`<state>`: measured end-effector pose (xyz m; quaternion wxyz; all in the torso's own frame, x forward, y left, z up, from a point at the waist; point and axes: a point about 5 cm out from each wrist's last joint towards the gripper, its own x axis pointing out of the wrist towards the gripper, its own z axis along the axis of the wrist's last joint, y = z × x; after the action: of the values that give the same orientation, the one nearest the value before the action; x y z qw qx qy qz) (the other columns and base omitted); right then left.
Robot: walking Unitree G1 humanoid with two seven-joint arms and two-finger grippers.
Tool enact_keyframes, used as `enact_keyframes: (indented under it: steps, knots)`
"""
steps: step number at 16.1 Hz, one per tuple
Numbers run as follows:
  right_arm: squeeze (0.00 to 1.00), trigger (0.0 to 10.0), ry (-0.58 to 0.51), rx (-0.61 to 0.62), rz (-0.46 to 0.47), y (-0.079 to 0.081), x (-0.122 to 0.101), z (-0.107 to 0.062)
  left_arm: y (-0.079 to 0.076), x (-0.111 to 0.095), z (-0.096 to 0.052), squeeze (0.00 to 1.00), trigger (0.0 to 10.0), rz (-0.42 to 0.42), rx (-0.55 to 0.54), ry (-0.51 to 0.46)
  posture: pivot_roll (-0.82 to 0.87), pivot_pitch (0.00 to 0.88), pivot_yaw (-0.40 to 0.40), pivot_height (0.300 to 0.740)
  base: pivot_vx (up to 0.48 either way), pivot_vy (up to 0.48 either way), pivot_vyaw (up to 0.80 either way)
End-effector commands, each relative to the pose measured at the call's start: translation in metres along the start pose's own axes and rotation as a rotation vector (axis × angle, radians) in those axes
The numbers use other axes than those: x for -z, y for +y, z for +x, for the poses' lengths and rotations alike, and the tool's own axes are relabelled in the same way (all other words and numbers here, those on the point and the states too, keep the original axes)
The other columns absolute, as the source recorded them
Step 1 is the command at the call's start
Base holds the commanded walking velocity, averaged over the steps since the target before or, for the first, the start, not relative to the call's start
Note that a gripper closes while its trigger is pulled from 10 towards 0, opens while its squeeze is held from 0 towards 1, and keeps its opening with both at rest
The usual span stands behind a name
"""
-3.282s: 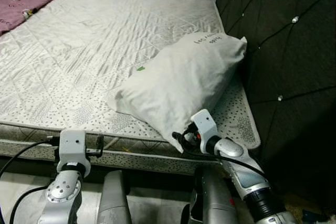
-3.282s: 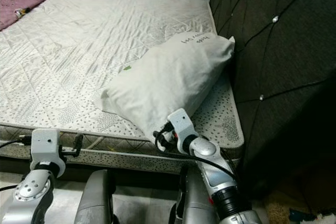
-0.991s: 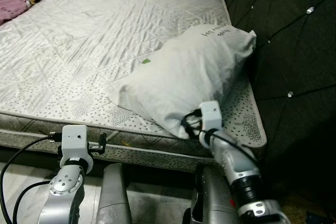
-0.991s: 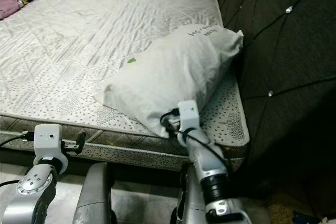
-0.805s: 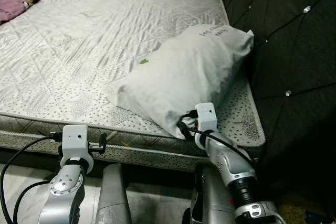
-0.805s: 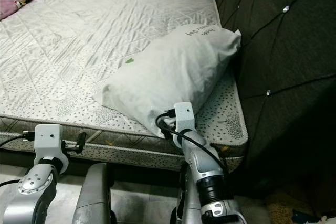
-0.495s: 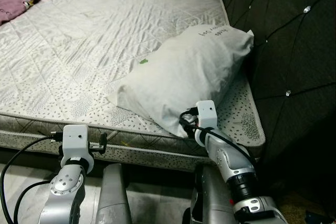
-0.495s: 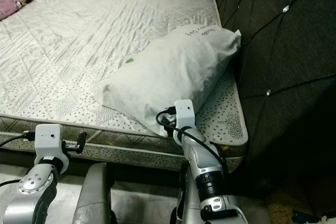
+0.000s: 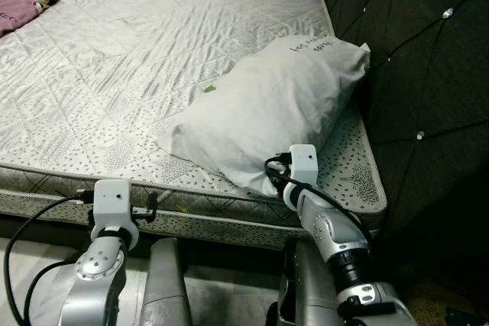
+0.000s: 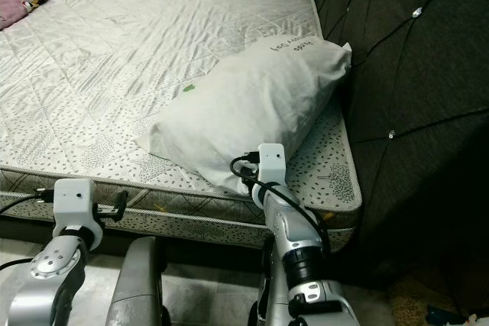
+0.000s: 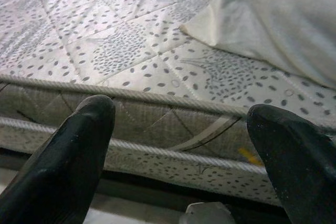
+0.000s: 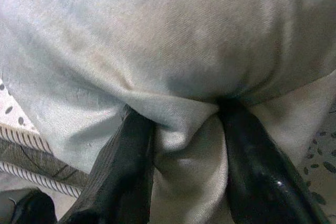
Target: Clean up the room
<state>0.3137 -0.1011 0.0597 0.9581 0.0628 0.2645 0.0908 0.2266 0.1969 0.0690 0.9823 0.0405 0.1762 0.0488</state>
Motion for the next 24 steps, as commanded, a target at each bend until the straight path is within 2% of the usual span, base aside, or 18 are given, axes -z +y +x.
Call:
enact_keyframes:
  steps: [1,8,11,14,15,16,17,18,19,21,22,23,24]
  knots:
    - [0.0,0.0,-0.02,0.042,0.006,-0.01,-0.006,0.001,-0.002,0.001,0.002,0.0,10.0,0.007,0.0,0.001,0.13,0.0,-0.024,0.54,0.0,0.0,0.0]
    - [0.0,0.0,-0.112,0.165,0.049,-0.063,-0.042,0.005,-0.004,0.001,0.006,0.0,10.0,0.0,0.0,-0.004,0.12,0.0,-0.029,0.54,0.0,0.0,0.0]
    - [0.0,0.0,-0.202,0.256,0.08,-0.086,-0.067,0.002,-0.004,-0.001,0.01,0.0,10.0,-0.004,-0.009,-0.012,0.12,0.0,-0.026,0.54,0.0,0.0,0.0]
    - [0.0,0.0,-0.311,0.399,0.102,-0.123,-0.099,-0.011,-0.003,-0.002,0.013,0.0,10.0,-0.003,-0.012,-0.02,0.12,0.0,-0.024,0.54,0.0,0.0,0.0]
    - [0.0,0.0,-0.394,0.51,0.111,-0.153,-0.124,-0.028,-0.002,-0.003,0.014,0.0,10.0,-0.001,-0.016,-0.025,0.12,0.0,-0.022,0.54,0.0,0.0,0.0]
    - [0.0,0.0,-0.439,0.574,0.115,-0.17,-0.137,-0.041,-0.001,-0.003,0.014,0.0,10.0,-0.001,-0.018,-0.026,0.12,0.0,-0.02,0.54,0.0,0.0,0.0]
    - [0.0,0.0,-0.467,0.622,0.114,-0.182,-0.144,-0.05,-0.001,-0.003,0.014,0.0,10.0,0.0,-0.018,-0.027,0.12,0.0,-0.019,0.54,0.0,0.0,0.0]
    - [0.0,0.0,-0.478,0.644,0.113,-0.187,-0.147,-0.054,-0.001,-0.003,0.014,0.0,10.0,0.001,-0.018,-0.027,0.12,0.0,-0.019,0.54,0.0,0.0,0.0]
    - [0.0,0.0,-0.515,0.714,0.102,-0.201,-0.153,-0.066,-0.002,-0.003,0.015,0.0,10.0,0.002,-0.017,-0.029,0.11,0.0,-0.018,0.54,0.0,0.0,0.0]
    - [0.0,0.0,-0.514,0.75,0.059,-0.211,-0.145,-0.073,-0.002,-0.003,0.014,0.0,10.0,0.004,-0.012,-0.03,0.11,0.0,-0.017,0.54,0.0,0.0,0.0]
    - [0.0,0.0,-0.471,0.741,0.004,-0.213,-0.124,-0.072,-0.001,-0.003,0.014,0.0,10.0,0.006,-0.013,-0.03,0.1,0.0,-0.016,0.54,0.0,0.0,0.0]
    - [0.0,0.0,-0.462,0.739,-0.006,-0.213,-0.119,-0.072,0.0,-0.003,0.014,0.0,10.0,0.006,-0.013,-0.03,0.1,0.0,-0.016,0.54,0.0,0.0,0.0]
    - [0.0,0.0,-0.418,0.719,-0.038,-0.21,-0.096,-0.071,0.001,-0.002,0.013,0.0,10.0,0.009,-0.014,-0.026,0.09,0.0,-0.011,0.54,0.0,0.0,0.0]
